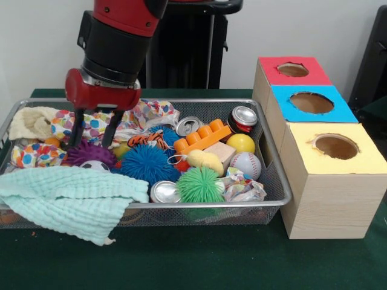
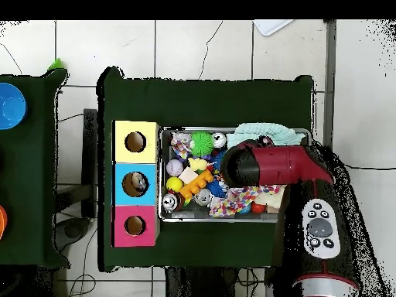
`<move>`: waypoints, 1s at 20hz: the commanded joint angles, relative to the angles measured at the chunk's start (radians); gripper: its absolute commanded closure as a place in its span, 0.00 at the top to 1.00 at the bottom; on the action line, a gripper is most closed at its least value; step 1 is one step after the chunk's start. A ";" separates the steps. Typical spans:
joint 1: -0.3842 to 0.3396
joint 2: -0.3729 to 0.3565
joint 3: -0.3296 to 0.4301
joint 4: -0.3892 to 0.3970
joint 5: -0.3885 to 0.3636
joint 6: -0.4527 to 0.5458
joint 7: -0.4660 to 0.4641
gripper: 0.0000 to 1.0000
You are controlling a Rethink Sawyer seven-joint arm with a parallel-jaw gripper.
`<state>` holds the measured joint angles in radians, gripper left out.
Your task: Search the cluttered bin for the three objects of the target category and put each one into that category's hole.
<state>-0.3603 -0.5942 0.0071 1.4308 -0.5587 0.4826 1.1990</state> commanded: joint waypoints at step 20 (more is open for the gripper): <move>-0.010 0.092 0.103 -0.028 -0.151 -0.114 -0.045 1.00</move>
<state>-0.3359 -0.5732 0.0139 1.4195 -0.6342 0.4109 1.1990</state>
